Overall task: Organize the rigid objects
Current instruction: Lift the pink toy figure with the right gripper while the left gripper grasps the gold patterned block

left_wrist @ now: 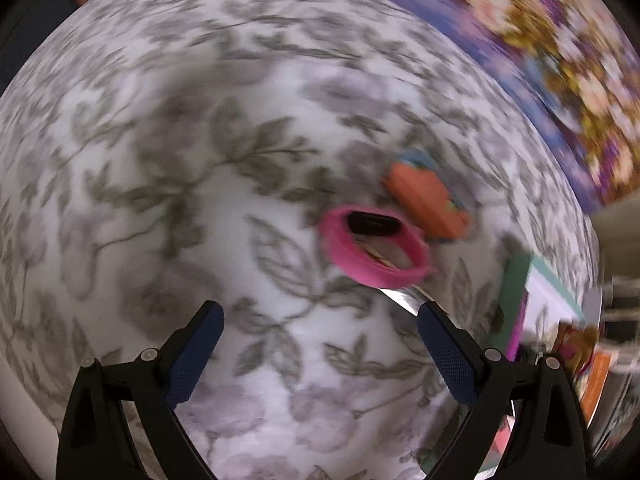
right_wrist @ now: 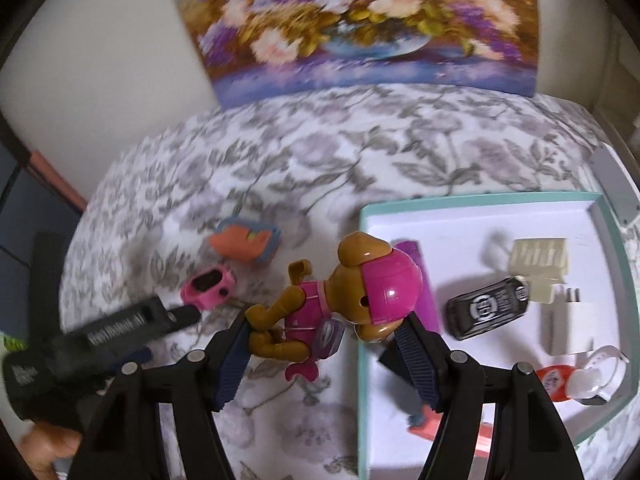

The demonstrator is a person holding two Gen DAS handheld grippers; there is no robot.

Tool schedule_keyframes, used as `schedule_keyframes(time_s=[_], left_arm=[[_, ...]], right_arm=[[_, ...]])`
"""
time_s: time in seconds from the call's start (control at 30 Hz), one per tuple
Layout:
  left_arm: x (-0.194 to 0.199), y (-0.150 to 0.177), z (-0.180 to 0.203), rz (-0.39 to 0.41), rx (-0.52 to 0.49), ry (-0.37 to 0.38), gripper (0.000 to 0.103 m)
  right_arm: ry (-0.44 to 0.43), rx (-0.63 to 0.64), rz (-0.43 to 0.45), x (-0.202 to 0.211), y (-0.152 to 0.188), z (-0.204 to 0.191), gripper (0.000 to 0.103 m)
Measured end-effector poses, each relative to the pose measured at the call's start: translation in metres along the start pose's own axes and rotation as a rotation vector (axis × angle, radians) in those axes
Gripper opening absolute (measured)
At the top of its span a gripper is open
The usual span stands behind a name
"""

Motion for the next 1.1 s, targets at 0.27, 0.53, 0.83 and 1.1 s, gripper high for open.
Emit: schedule_keyframes(time_s=[0.27, 0.53, 0.83, 1.1], left_arm=[[-0.012, -0.006, 0.05, 0.026, -0.266, -0.015, 0.097], [-0.032, -0.015, 0.074, 0.077, -0.43, -0.128, 0.097], [-0.049, -0.022, 0.098, 0.109, -0.531, -0.228, 0.097], [-0.039, -0.005, 0.105, 0.122, -0.567, -0.221, 0.084]], right_arm=[[-0.024, -0.081, 0.013, 0.009, -0.013, 0.023, 0.072], [-0.039, -0.125, 0.007, 0.01, -0.017, 0.034, 0.072], [-0.048, -0.157, -0.015, 0.005, -0.018, 0.041, 0.072], [-0.048, -0.171, -0.025, 0.003, -0.017, 0.043, 0.072]])
Point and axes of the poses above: each gripper's, at about its wrist camera, not at the fingertips, and x roughly against the way its jaws point, z to its right, y to its underside, the point moved 2 cm from there along -x, roughly the way its jaws point, and after that the axes turned 12 degrees about -x, right-handed, at the moved point
